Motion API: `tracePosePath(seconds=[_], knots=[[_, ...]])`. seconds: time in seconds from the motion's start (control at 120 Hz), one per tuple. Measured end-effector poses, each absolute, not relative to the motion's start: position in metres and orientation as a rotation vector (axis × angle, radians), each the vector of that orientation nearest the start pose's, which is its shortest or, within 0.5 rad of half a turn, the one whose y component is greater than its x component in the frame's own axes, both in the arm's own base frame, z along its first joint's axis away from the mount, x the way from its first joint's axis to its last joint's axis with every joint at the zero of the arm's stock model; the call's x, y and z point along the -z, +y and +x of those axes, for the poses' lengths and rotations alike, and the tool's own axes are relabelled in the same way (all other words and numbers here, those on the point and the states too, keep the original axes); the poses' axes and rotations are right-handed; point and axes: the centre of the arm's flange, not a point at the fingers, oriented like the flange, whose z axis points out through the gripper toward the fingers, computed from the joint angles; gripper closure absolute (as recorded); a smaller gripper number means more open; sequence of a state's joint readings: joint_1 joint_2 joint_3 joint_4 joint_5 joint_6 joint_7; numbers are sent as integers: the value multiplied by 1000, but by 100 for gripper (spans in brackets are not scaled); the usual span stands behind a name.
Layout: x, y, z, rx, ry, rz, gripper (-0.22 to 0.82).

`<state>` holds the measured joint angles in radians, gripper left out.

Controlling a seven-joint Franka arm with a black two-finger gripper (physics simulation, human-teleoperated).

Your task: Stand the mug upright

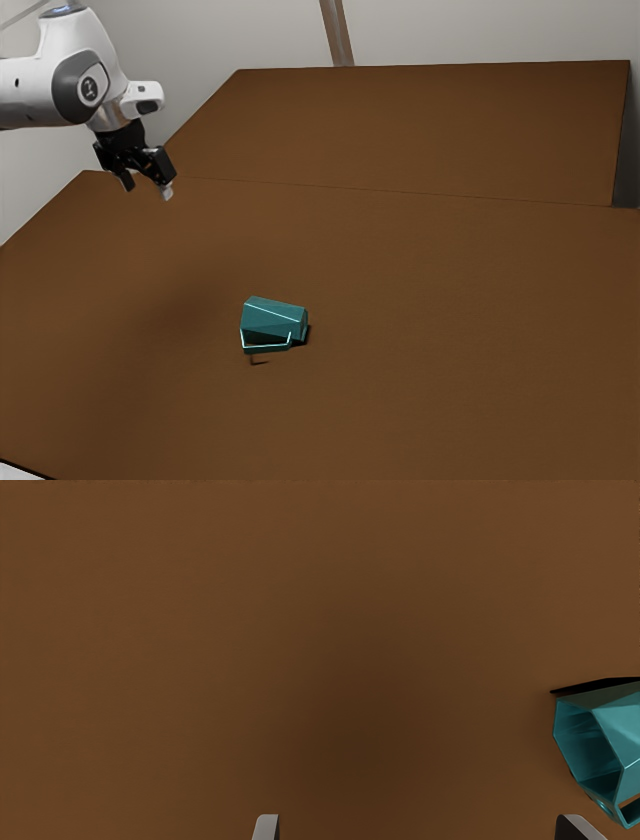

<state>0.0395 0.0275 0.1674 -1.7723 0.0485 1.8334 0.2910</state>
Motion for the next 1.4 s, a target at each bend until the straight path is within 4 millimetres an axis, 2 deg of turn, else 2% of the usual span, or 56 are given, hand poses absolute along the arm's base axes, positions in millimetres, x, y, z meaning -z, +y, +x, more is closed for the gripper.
tracePosePath(seconds=[0.092,0.15,0.2,0.3,0.475,0.542,0.7,0.867,0.992,1.4], knots=[[-528,113,562,19,168,-3090,0],[-515,106,561,12,162,-3140,0],[-499,99,559,1,137,-3213,0],[-451,89,547,-85,36,-3372,0],[-393,100,535,-187,-214,-3560,0],[-376,102,534,-218,-284,-3607,0],[-338,88,524,-305,-413,-3712,0],[-320,91,515,-319,-552,-3777,0],[-313,90,515,-302,-607,-3822,0],[-291,71,522,-302,-612,-3912,0]])
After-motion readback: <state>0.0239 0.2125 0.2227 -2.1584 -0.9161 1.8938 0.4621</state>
